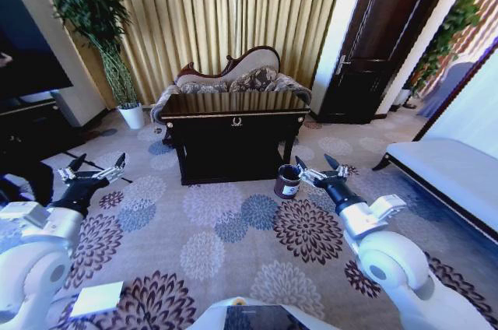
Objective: Move to the front of the table and place the trash on the table into the trash bin.
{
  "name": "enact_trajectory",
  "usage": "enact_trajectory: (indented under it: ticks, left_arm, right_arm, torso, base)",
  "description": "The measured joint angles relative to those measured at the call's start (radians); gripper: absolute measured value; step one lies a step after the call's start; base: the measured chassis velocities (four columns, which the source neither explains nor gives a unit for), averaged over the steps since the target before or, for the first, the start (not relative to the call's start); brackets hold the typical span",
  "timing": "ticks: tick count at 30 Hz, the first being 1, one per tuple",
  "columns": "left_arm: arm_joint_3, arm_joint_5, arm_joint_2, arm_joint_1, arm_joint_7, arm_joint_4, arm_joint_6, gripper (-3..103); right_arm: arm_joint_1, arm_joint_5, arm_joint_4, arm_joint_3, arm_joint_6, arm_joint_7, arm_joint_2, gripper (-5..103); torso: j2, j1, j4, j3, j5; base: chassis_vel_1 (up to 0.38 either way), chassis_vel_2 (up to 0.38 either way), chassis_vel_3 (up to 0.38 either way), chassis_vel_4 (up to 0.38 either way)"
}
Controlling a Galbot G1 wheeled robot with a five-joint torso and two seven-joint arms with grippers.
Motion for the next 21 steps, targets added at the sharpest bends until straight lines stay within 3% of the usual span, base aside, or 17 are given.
enact_trajectory:
  ticks: [10,15,21]
  left_arm:
    - [-0.020,-0.006,-0.047,0.045,0.000,-0.036,-0.013,100]
    - [-0.042,-0.013,-0.051,0.065,0.000,-0.037,-0.028,100]
    - [-0.042,-0.020,-0.050,0.059,0.003,-0.031,-0.028,100]
  right_arm:
    - [-0.018,-0.064,-0.012,-0.033,0.008,-0.001,0.024,100]
    - [-0.020,-0.150,-0.030,-0.034,0.007,-0.012,0.035,100]
    - [-0.014,-0.132,-0.034,-0.003,-0.003,-0.020,0.034,100]
  torso:
    - [-0.001,0.001,0.0001,0.001,-0.0003]
    - [0.000,0.001,0.0002,0.000,-0.0002]
    - [-0.001,0.001,0.0002,0.000,-0.0003]
  base:
    - [0.000,0.000,0.000,0.000]
    - [0.000,0.000,0.000,0.000]
    - [0.000,0.000,0.000,0.000]
